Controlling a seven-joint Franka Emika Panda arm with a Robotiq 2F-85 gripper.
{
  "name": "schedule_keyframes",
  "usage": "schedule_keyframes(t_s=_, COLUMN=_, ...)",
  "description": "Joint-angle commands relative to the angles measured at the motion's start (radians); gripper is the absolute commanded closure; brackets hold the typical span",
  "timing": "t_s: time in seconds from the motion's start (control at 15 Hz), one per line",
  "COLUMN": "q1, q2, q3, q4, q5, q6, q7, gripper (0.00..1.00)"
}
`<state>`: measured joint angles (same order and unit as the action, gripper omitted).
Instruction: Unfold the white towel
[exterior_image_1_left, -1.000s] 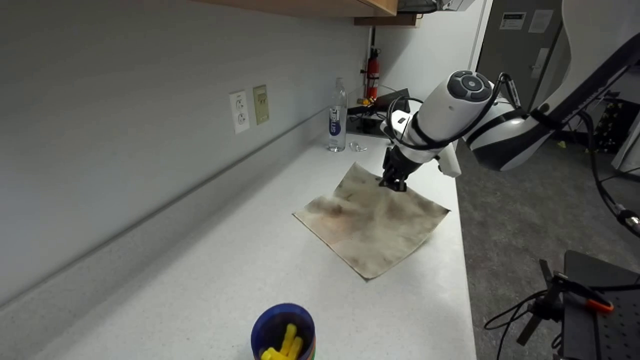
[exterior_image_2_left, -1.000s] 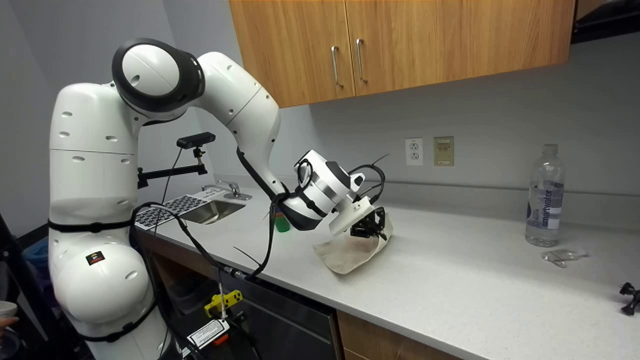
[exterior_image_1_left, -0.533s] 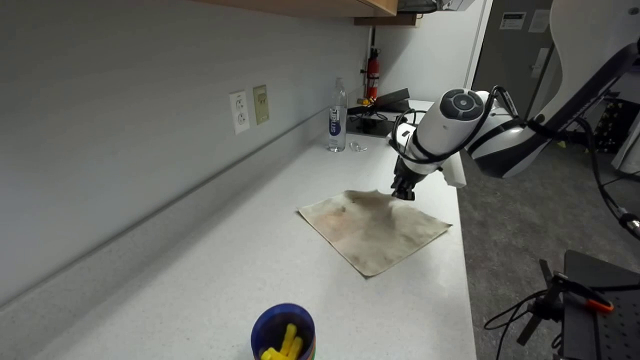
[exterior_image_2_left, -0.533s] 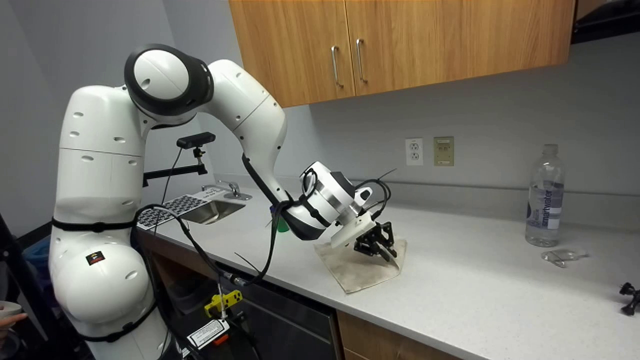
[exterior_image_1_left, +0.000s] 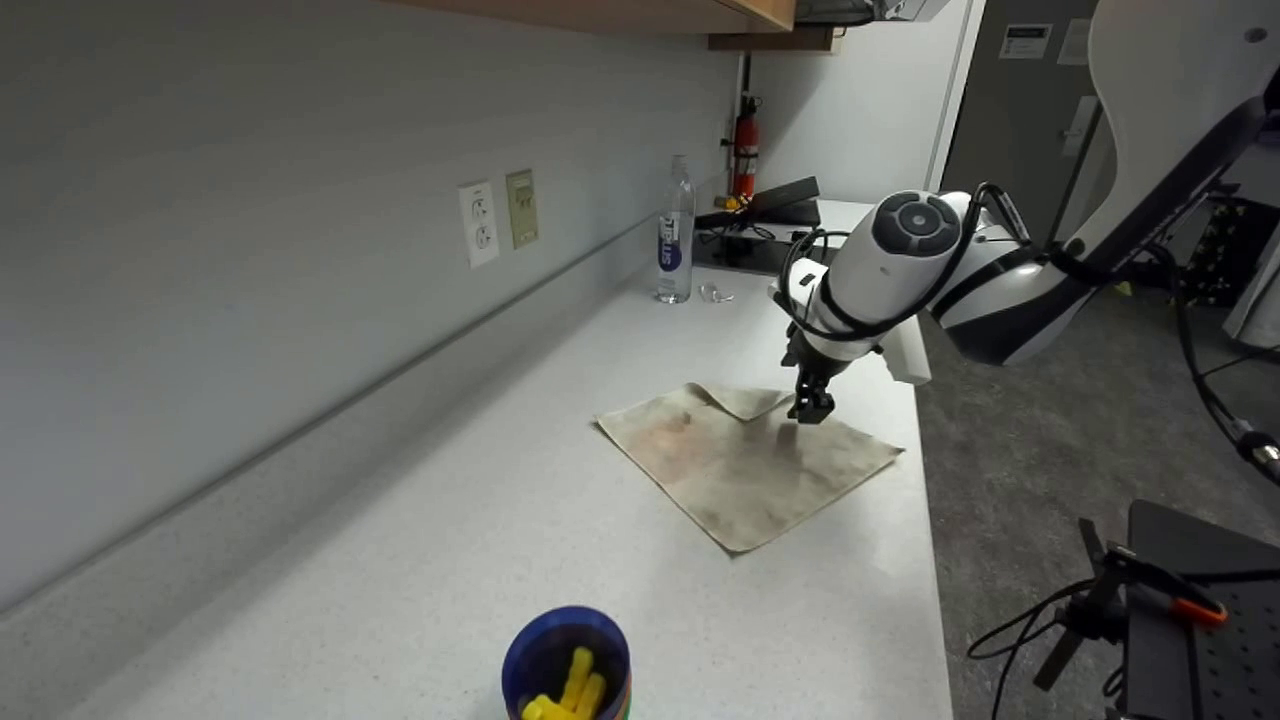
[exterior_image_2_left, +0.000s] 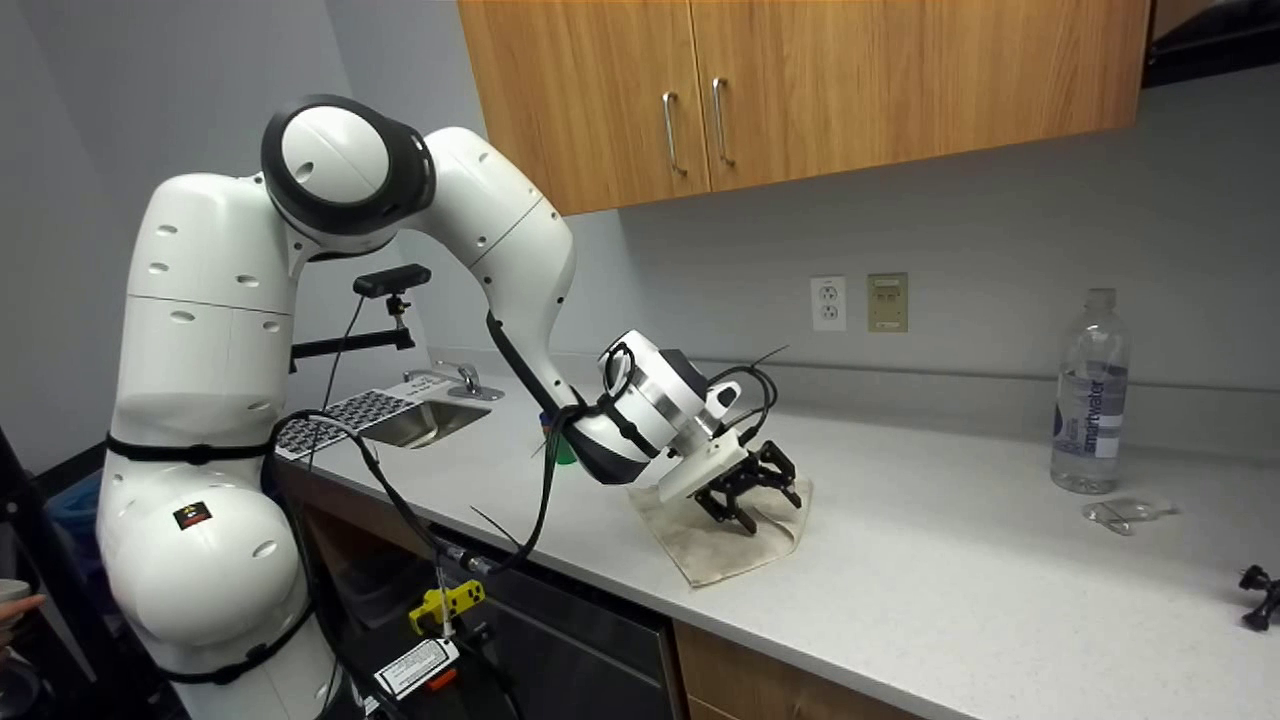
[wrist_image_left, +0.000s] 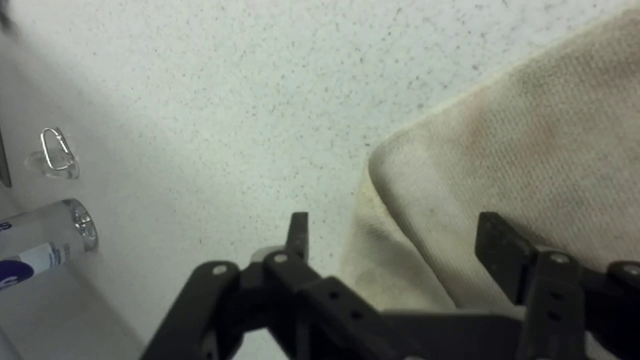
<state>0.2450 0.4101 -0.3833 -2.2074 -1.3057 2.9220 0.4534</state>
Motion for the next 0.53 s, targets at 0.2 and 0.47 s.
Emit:
schedule_keyframes(t_s=0.2, q1=0.035, q2=0.013, q3=-0.017, q4=0.055, q5=-0.080, q6=0.006, q7=0.046, gripper=0.00)
schedule_keyframes(t_s=0.47, q1=0.029, q2=0.038, q3=-0.008, q4=0.089, q5=-0.124, q6=0.019, q7=0.064, gripper=0.00)
